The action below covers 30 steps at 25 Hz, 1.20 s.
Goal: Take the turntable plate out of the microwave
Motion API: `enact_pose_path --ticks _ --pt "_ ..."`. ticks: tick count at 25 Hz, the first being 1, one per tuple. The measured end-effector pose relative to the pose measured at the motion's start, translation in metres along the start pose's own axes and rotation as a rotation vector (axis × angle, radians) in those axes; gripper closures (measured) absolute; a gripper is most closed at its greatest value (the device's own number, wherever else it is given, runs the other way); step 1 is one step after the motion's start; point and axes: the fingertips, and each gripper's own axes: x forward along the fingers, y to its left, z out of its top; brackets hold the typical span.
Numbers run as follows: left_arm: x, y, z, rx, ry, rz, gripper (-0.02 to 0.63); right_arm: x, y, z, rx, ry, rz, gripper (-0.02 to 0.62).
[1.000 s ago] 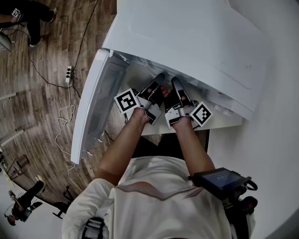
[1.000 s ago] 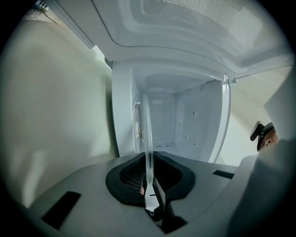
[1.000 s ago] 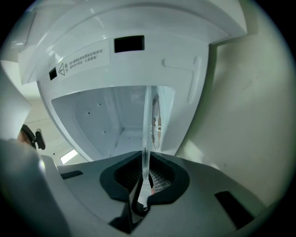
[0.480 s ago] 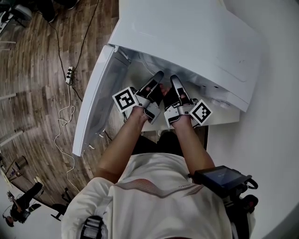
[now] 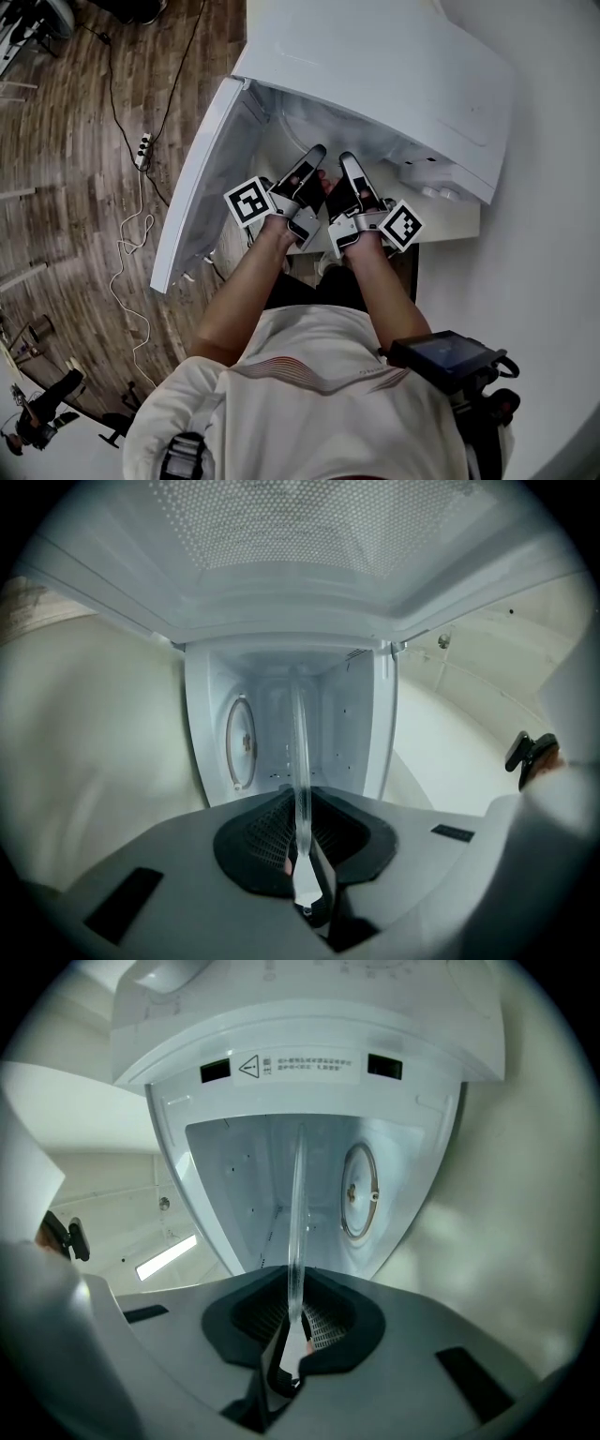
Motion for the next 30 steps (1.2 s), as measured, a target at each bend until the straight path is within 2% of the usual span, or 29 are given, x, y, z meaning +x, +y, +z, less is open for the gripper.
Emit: enact_pose_path --ticks 14,25,30 --pt "-0.017 0.006 -0.012 -0.009 -0.043 0.006 0.554 -0.013 -0.007 -0.011 -0.001 0.056 0.013 0.558" --pt "-0.018 0.012 -0.004 0.007 -0.168 0.014 0.554 0.001 -0.016 -0.011 0.017 0.178 0.02 0.558" --pt "-0.028 0.012 -0.016 0.009 -0.217 0.022 0.552 -0.01 -0.014 -0.015 0.019 0.227 0.02 0.557"
